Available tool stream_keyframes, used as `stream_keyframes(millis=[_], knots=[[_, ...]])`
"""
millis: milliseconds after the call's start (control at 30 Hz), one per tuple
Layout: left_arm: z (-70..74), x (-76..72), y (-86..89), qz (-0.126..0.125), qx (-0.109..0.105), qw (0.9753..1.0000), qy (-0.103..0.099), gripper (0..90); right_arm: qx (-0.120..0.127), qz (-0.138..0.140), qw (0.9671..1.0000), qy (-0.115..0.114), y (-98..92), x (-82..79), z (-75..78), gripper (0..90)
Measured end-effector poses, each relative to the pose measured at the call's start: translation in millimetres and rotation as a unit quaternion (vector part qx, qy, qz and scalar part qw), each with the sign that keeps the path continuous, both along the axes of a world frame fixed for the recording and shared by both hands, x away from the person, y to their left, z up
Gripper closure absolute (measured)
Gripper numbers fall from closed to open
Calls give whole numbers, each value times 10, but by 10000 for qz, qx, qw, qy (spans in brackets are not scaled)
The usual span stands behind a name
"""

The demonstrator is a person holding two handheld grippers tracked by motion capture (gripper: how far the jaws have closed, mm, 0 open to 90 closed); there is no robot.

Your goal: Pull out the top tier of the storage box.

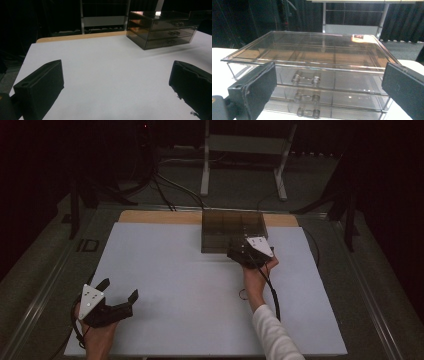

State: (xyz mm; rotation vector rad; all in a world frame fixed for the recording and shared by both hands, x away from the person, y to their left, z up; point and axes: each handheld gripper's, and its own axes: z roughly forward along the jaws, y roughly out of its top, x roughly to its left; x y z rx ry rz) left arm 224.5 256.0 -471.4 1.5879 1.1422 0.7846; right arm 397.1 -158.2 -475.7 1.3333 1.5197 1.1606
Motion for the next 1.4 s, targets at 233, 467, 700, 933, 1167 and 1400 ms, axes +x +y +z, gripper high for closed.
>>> stream_keyframes(millis=[233, 467, 700, 933, 1167, 1400], knots=[[0, -2, 4, 2, -11, 10000, -3, 12, -93, 53, 9999, 27, 52, 29, -23, 0], [4, -8, 13, 28, -22, 10000, -18, 11, -129, -26, 9998, 151, 74, 58, -87, 1], [6, -11, 18, 29, -37, 10000, -23, 11, -150, -44, 9997, 171, 109, 72, -124, 1], [6, -11, 21, 32, -51, 10000, -28, 11, -170, -143, 9994, 254, 127, 90, -172, 14], [7, -14, 25, 40, -63, 10000, -32, 11, -193, -348, 9990, 207, 174, 78, -186, 150], [5, -12, 25, 40, -66, 10000, -30, 12, -233, -419, 9986, 213, 194, 74, -202, 245]])
